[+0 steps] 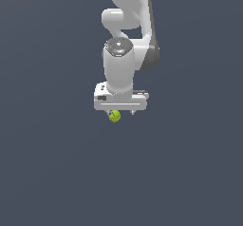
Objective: Pick up the object and move it to a goal position.
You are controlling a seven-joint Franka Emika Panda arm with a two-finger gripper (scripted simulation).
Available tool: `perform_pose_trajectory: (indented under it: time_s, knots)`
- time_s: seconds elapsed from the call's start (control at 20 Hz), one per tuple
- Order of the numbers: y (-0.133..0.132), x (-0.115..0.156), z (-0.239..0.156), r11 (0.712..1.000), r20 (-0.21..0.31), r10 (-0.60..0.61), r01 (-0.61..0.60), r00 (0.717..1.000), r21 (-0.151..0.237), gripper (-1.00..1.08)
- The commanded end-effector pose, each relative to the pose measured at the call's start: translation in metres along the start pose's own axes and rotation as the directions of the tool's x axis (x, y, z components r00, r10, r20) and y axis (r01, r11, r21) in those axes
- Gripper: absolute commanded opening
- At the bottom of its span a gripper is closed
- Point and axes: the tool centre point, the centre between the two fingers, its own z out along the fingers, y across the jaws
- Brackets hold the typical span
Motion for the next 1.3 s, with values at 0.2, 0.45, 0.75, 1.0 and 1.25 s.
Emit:
perform_pose_trajectory:
  time_s: [0.2,0.45,0.75,1.0,1.25]
  knots:
    - [0.010,0.001,-0.002,0.999,-0.005,0.033,-0.033,0.999,0.003,1.00]
    - [0.029,0.001,-0.006,0.996,-0.014,0.089,-0.089,0.996,0.009,1.00]
    - [0.028,0.001,-0.006,0.996,-0.014,0.089,-0.089,0.996,0.009,1.00]
    - [0.029,-0.001,-0.004,0.998,-0.013,0.065,-0.065,0.998,0.007,1.00]
    - [0.030,-0.005,0.003,1.000,-0.011,0.008,-0.008,1.000,0.004,1.00]
